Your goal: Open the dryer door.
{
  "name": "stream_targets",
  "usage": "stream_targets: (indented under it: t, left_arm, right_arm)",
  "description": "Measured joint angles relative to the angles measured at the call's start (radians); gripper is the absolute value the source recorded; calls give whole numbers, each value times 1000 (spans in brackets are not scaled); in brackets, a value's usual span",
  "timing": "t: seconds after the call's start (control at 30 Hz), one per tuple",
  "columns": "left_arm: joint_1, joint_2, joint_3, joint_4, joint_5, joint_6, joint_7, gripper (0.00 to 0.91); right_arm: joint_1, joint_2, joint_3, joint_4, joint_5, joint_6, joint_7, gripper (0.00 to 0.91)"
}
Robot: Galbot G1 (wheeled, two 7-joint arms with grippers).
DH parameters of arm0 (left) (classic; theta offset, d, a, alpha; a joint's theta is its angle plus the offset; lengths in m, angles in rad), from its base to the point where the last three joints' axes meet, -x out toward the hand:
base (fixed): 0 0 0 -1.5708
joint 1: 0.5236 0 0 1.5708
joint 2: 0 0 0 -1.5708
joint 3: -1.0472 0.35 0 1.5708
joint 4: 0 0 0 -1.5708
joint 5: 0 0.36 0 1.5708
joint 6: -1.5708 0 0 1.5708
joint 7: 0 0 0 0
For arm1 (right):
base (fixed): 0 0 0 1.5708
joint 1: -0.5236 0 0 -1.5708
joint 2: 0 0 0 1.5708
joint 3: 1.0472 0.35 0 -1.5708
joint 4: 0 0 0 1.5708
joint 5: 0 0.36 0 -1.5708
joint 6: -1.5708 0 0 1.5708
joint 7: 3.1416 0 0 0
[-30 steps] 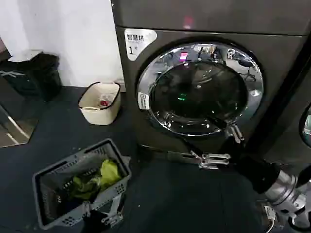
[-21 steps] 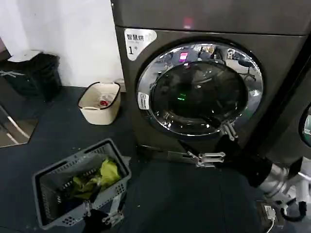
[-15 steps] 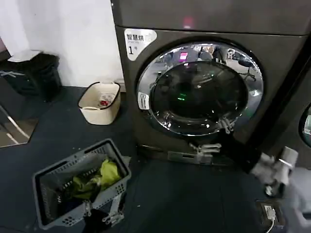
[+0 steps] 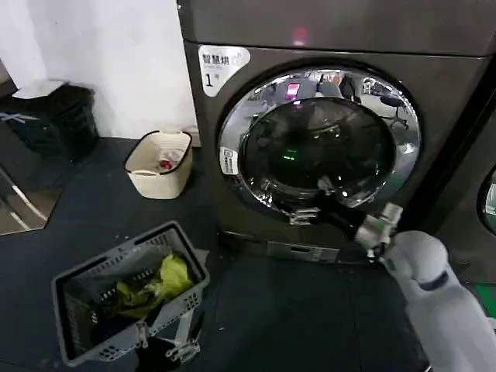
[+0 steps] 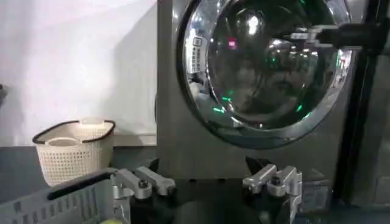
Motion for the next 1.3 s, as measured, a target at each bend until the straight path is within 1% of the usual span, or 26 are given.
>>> stream_targets:
  t: [0.17,0.6,1.0,1.17,1.3]
  left_arm:
    - [2,-7,-1,0,4,0,-1,907]
    - [5,-22,-3,0,20,1,1,907]
    - [14,-26,-1,-6,33,-5,0,907]
    - [13,-25,-1,-6,33,-5,-1,907]
    - [11,-27,-1,-6,33,-4,-2,907]
  right_arm:
    - [71,28,-70,-66,-14,13,14,907]
    - [221,139,-214,-204,-47,10,60,907]
    - [262,181,-246,-267,-52,18,72,907]
    - [266,189,-253,-270,-54,20,66,907]
    - [260,180,-247,-261,-47,21,23,907]
